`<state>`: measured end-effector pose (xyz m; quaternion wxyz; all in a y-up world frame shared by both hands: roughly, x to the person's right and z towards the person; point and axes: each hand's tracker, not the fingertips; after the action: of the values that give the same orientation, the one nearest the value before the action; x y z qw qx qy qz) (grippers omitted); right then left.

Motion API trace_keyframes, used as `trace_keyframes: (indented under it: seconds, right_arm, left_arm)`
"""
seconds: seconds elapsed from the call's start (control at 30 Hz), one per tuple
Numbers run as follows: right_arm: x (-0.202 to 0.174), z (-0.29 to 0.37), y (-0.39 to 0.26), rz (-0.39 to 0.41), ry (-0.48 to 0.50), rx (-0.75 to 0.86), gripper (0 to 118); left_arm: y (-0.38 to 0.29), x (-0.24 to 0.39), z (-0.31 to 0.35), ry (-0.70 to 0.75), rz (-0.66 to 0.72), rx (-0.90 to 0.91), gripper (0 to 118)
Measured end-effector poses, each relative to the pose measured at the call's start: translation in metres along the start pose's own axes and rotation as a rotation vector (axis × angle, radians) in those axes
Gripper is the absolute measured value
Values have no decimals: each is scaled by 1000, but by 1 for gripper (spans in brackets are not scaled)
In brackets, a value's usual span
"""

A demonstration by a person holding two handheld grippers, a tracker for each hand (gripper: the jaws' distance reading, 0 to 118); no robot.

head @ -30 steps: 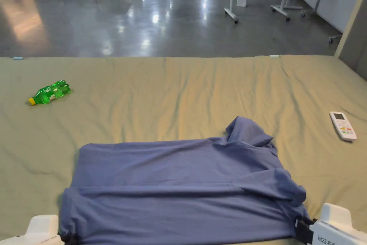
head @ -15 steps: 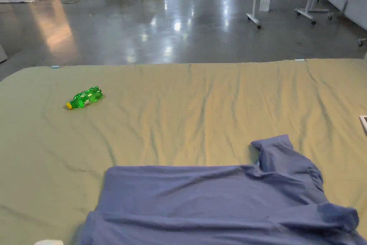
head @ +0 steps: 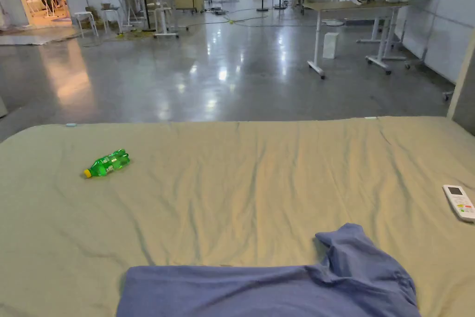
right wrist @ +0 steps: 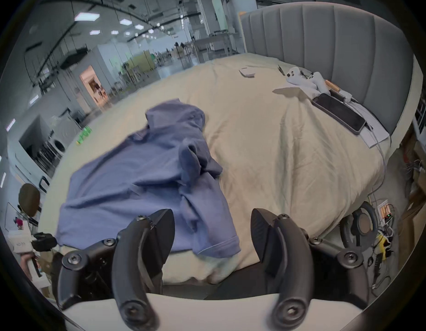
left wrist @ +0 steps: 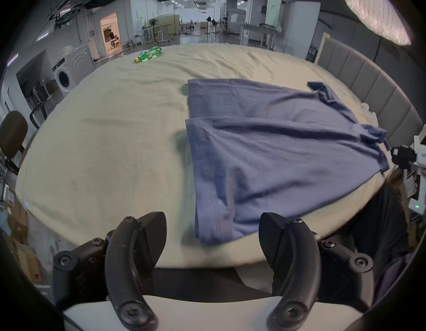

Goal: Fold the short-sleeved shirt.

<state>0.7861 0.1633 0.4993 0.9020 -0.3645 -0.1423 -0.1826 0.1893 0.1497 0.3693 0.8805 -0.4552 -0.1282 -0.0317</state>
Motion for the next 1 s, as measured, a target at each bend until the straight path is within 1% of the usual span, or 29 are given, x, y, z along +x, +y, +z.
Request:
trace_keyframes:
  seconds: [0.03, 0.1, 0.23, 0.3, 0.4, 0.5, 0.53, 0.6, 0.63, 0.67, 0.73, 0.77, 0.8, 0.83, 0.87, 1.0]
  right_arm:
    - [-2, 8, 2, 11, -5, 14, 70]
    - [-16, 33, 12, 56, 1, 92, 70]
    - [-44, 58, 26, 147, 44, 222, 70]
    - [-65, 75, 34, 211, 77, 297, 70]
    - [-93, 97, 42, 271, 145, 403, 70]
    - [-106, 109, 41, 287, 212, 500, 70]
    - [-109, 112, 40, 289, 234, 542, 69]
    - [-112, 113, 39, 284, 237, 559, 66]
    - [-114, 114, 38, 280, 236, 565, 66]
    - [-114, 115, 37, 278, 237, 570, 58]
    - [-112, 116, 36, 272, 244, 577, 26]
    - [-111, 116, 36, 270, 248, 576, 13]
    - [-111, 117, 36, 268, 250, 572, 7]
    - [-111, 118, 36, 271, 248, 566, 6]
    - [-110, 116, 35, 278, 241, 560, 0]
    - [-110, 114, 37, 292, 205, 550, 0]
  left_arm:
    - [-5, -3, 6, 11, 12, 41, 81]
    - [-1, 6, 34, 15, 6, 156, 81]
    - [21, 35, 89, -11, -40, 393, 81]
    - [36, 58, 118, -10, -82, 508, 81]
    - [47, 84, 147, 17, -115, 658, 81]
    - [53, 108, 162, 40, -138, 756, 79]
    - [53, 112, 164, 33, -145, 776, 77]
    - [52, 120, 164, -5, -161, 800, 73]
    - [51, 122, 165, -30, -164, 801, 73]
    - [49, 124, 166, -40, -163, 804, 64]
    - [47, 128, 166, -56, -169, 814, 28]
    - [45, 130, 167, -53, -178, 815, 12]
    - [44, 132, 168, -48, -189, 813, 10]
    - [45, 132, 167, -58, -204, 792, 6]
    - [45, 133, 166, -56, -210, 773, 1]
    - [45, 132, 160, -61, -216, 730, 0]
